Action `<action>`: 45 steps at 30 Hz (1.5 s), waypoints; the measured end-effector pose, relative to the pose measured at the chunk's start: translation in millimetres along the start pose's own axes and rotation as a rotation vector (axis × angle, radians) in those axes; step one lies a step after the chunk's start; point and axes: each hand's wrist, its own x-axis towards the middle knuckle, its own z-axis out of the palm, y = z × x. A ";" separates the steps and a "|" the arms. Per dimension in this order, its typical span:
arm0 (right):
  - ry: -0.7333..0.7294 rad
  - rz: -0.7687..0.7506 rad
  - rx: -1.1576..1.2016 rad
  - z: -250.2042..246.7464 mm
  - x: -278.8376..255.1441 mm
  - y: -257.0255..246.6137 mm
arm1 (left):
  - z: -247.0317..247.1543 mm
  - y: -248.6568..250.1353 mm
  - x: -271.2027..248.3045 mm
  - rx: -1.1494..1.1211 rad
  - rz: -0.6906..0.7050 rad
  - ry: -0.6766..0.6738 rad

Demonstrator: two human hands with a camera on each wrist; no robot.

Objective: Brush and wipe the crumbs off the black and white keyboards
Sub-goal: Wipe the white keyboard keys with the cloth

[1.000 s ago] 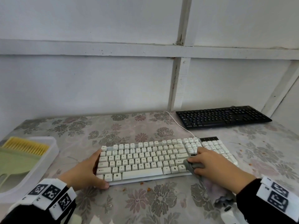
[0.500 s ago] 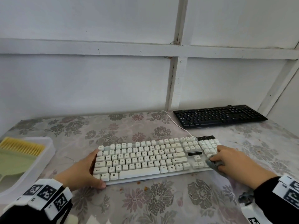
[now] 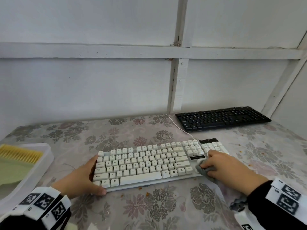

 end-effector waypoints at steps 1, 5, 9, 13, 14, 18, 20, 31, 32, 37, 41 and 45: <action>-0.007 0.018 -0.013 -1.5 -1.4 3.8 | -0.4 -0.7 0.2 0.003 0.004 -0.001; -0.022 0.090 -0.073 -9.1 -10.2 20.9 | -2.3 -3.1 0.5 -0.014 0.035 -0.014; -0.004 0.162 -0.106 -25.0 -16.1 33.3 | -1.6 -4.2 0.6 -0.012 0.050 -0.021; 0.070 0.170 -0.017 -30.2 -10.3 29.8 | -2.4 -6.7 1.6 -0.019 0.053 -0.017; 0.061 0.158 -0.001 -27.5 -7.7 26.6 | -2.4 -6.8 1.9 -0.022 0.054 -0.016; -0.032 0.118 -0.044 -10.7 -1.6 16.9 | -1.9 -6.9 2.7 -0.030 0.047 -0.018; -0.029 0.145 -0.057 -8.6 -4.6 21.6 | -1.6 -8.1 3.1 -0.029 0.045 -0.017; 0.037 0.306 -0.104 -14.6 -11.8 62.3 | -1.5 -9.5 5.0 -0.020 0.045 -0.005; 0.057 0.304 -0.099 -16.8 -12.0 61.7 | -1.2 -9.1 4.5 -0.019 0.047 -0.003; 0.016 0.174 0.013 -17.2 -7.5 42.0 | -0.5 -7.6 3.9 -0.020 0.059 0.001; 0.007 0.183 0.006 -8.0 -5.7 40.1 | -1.0 -6.7 2.8 -0.064 0.080 -0.010; -0.015 0.258 -0.067 -5.8 -9.6 54.4 | -1.5 -11.7 4.0 -0.080 0.077 -0.005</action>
